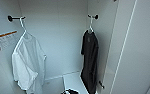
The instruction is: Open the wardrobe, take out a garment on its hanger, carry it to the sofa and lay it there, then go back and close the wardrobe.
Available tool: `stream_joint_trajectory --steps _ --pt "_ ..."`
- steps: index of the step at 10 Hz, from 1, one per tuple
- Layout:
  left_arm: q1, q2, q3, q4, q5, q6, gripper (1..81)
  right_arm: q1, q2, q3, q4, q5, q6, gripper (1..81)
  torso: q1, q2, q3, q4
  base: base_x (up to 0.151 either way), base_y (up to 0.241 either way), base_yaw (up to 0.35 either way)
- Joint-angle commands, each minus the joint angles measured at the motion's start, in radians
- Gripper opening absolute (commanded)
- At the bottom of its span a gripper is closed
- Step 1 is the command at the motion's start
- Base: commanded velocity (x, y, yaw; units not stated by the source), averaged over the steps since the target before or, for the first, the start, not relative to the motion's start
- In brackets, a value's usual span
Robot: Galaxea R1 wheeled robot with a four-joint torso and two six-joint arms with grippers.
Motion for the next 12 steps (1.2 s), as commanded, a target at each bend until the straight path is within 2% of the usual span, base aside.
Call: stream_joint_trajectory --steps 1,5,7,12 --pt "-0.265 -0.012 0.038 0.005 0.016 -0.068 81.1 0.052 -0.002 -0.001 0.012 -0.059 0.0 81.1 0.0 0.0 0.0 0.0 0.0 0.0 0.0" --pt "-0.445 -0.043 0.069 -0.042 0.016 -0.165 81.1 0.049 0.006 0.007 0.009 -0.059 -0.003 81.1 0.001 0.0 0.0 0.0 0.0 0.0 0.0" --pt "-0.517 -0.049 0.073 -0.107 0.016 -0.166 81.1 0.047 0.004 0.004 0.009 -0.059 -0.003 81.1 0.001 0.001 0.0 0.0 0.0 0.0 0.0" --pt "-0.726 -0.021 0.061 -0.205 0.074 -0.168 81.1 0.05 0.004 0.007 0.009 -0.059 -0.003 81.1 0.001 0.002 -0.001 0.0 0.0 0.0 0.0"
